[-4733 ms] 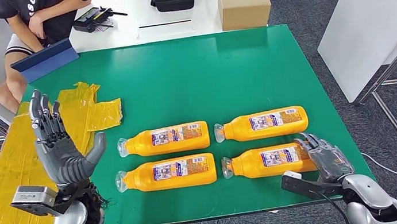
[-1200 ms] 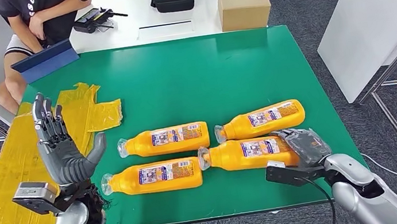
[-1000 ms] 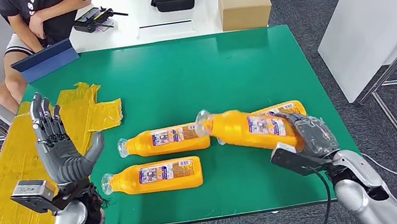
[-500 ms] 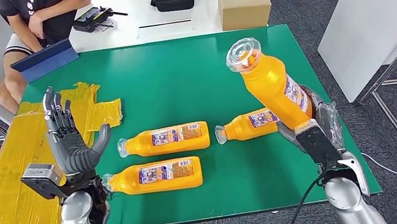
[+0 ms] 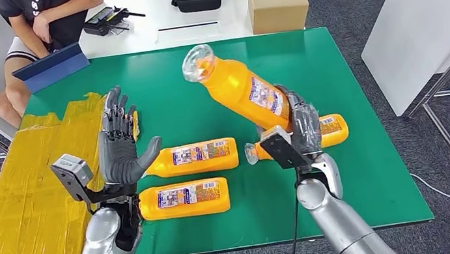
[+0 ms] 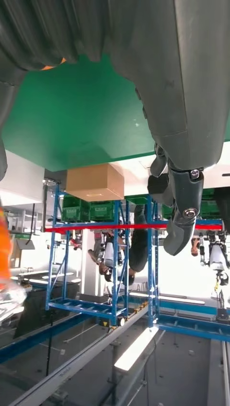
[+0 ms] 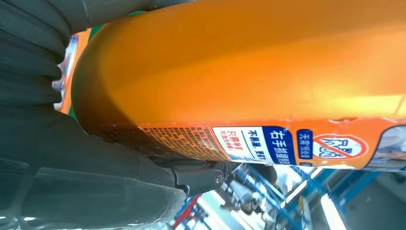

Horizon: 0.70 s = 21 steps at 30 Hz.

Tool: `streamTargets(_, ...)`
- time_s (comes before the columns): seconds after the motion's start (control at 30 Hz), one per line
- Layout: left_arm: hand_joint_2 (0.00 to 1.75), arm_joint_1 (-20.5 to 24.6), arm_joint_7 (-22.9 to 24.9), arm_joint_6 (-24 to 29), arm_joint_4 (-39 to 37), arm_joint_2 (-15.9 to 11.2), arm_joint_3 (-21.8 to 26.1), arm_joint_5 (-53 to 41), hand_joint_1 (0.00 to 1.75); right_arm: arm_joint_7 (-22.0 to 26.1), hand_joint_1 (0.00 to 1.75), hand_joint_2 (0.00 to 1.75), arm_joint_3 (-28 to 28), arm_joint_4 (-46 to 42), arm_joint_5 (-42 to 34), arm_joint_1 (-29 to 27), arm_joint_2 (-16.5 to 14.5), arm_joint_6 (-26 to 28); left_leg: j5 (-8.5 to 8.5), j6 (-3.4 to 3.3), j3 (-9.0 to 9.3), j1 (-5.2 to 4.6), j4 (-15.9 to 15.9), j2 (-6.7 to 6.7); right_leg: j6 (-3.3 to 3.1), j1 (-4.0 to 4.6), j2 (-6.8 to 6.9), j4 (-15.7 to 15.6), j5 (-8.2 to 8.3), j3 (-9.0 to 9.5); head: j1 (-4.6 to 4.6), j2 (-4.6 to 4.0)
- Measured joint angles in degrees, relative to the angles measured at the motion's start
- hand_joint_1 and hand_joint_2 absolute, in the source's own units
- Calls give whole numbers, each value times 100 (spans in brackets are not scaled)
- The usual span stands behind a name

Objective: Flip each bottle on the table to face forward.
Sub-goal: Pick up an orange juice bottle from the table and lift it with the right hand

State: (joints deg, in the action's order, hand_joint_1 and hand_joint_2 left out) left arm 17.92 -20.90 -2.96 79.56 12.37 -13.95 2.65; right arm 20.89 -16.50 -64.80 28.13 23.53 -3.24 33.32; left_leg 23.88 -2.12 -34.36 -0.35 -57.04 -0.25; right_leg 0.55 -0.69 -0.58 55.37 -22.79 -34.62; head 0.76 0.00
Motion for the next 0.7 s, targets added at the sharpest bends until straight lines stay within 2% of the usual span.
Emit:
streamTargets(0.1, 175, 51, 198, -226, 1, -2, -126, 125, 0, 204, 175, 175, -164, 412, -31, 248, -170, 158, 0, 0, -11, 0, 1, 4, 0, 10, -4, 2, 0, -2, 2, 0)
streamTargets(0.3, 175, 281, 597, -428, 0, 3, -480, 546, 0, 371, 175, 175, -438, 1471, 197, 1011, -763, 567, -3, 0, -11, -2, 0, 16, 2, 13, -13, 2, 3, -9, 1, 0)
streamTargets(0.5, 175, 470, 637, -364, -12, 4, -591, 758, 0, 364, 175, 175, -534, 2253, 476, 1613, -1280, 592, -5, 1, -11, -2, 0, 14, 2, 13, -12, 3, 3, -10, 1, 0)
streamTargets(0.7, 175, 551, 641, -363, -39, 3, -607, 841, 0, 405, 175, 175, -535, 2603, 480, 1845, -1523, 637, -4, 1, -15, -3, 0, 8, 2, 13, -11, 3, 2, -11, 2, 0)
